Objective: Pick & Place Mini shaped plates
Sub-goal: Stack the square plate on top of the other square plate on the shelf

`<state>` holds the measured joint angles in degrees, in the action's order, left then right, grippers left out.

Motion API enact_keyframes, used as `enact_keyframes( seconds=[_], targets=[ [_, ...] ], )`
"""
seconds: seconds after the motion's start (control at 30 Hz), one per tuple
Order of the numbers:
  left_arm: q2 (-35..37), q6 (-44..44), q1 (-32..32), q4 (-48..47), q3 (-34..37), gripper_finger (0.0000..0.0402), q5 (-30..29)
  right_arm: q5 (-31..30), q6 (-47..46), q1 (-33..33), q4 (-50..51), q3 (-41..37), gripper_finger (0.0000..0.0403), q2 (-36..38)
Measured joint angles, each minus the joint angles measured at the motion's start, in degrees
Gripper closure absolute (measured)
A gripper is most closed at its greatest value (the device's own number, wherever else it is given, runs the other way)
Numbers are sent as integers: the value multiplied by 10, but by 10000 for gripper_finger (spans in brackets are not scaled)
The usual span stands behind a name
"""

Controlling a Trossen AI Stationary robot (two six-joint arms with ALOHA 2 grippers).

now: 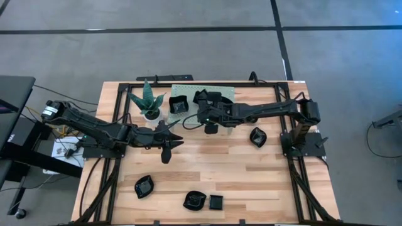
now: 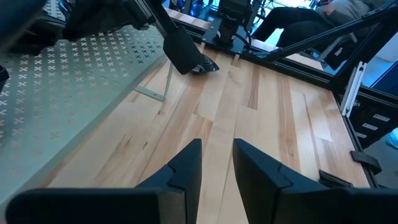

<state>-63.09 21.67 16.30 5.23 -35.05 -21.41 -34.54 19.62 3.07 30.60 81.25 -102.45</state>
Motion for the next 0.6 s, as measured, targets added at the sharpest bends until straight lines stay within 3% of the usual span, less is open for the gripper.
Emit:
enact_keyframes(
  seconds=[0.27,0.6],
  targets=[
    [0,0,0,4,0,309,0,0,-1,0,1,2,391,1],
    [0,0,0,4,0,309,0,2,-2,-3,30,74,395,3]
  ],
)
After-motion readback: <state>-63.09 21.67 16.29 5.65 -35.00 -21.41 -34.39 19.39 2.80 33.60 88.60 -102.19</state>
